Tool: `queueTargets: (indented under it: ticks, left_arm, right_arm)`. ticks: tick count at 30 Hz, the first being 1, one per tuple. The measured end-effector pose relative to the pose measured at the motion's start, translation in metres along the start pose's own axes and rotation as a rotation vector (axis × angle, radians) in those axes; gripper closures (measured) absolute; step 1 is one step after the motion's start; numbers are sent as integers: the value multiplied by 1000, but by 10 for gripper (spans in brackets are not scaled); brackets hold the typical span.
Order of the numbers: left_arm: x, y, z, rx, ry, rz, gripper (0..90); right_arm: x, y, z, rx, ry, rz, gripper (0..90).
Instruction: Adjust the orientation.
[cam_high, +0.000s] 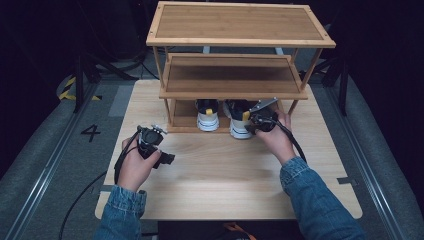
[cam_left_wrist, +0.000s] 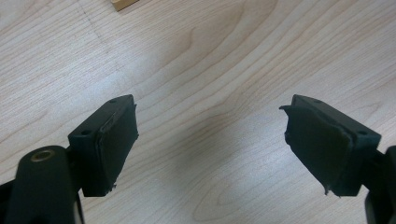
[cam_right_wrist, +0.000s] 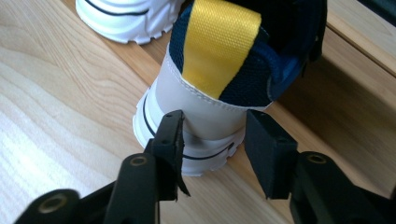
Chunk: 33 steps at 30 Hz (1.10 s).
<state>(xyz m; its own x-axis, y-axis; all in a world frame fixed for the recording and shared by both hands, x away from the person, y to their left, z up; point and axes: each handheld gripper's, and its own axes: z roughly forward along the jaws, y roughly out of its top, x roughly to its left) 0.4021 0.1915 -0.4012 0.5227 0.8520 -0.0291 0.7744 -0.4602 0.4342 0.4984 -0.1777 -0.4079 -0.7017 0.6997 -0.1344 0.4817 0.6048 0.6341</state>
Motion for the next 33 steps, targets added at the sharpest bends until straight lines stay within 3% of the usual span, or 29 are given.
queueTargets:
  ticks: [3,6,21,25,29,33]
  left_arm:
    - [1,0,-1,-1,-3,4,174]
    - [2,-1,-1,-4,0,4,174]
    - [4,-6,-2,1,3,-13,174]
    - [5,-7,-2,3,2,-15,174]
    - [7,-10,-4,-3,2,-26,174]
    - [9,-11,-4,0,4,-29,174]
  right_arm:
    - [1,3,7,7,8,-19,623]
    - [2,4,11,8,12,-5,623]
    - [7,9,27,-63,-4,0,645]
    - [8,11,31,-53,-2,-8,637]
    - [10,12,38,-69,7,11,638]
    - [12,13,40,-59,-18,25,627]
